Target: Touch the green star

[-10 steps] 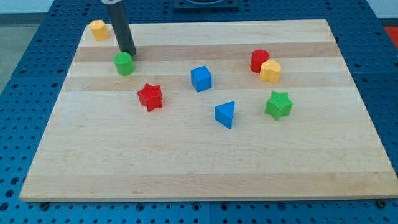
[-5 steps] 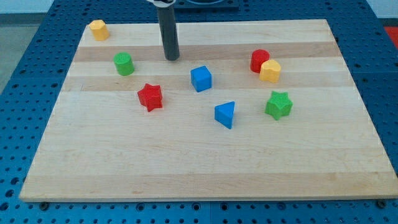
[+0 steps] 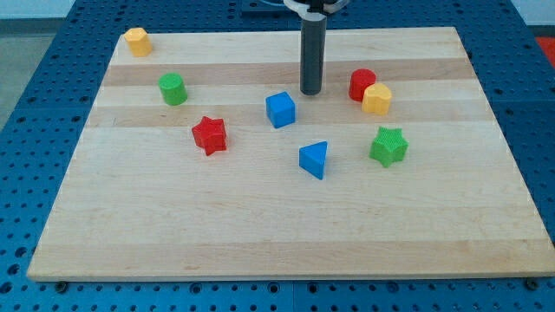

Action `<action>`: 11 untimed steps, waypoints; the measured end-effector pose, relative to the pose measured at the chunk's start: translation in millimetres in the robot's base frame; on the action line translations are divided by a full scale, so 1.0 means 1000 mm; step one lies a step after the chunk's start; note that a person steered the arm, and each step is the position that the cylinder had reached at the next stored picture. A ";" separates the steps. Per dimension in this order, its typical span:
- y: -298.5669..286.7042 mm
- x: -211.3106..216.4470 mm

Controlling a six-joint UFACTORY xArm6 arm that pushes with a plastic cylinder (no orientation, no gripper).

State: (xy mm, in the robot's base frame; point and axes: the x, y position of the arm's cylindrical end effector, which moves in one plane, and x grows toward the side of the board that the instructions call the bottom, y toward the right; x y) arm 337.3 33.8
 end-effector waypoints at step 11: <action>0.078 0.095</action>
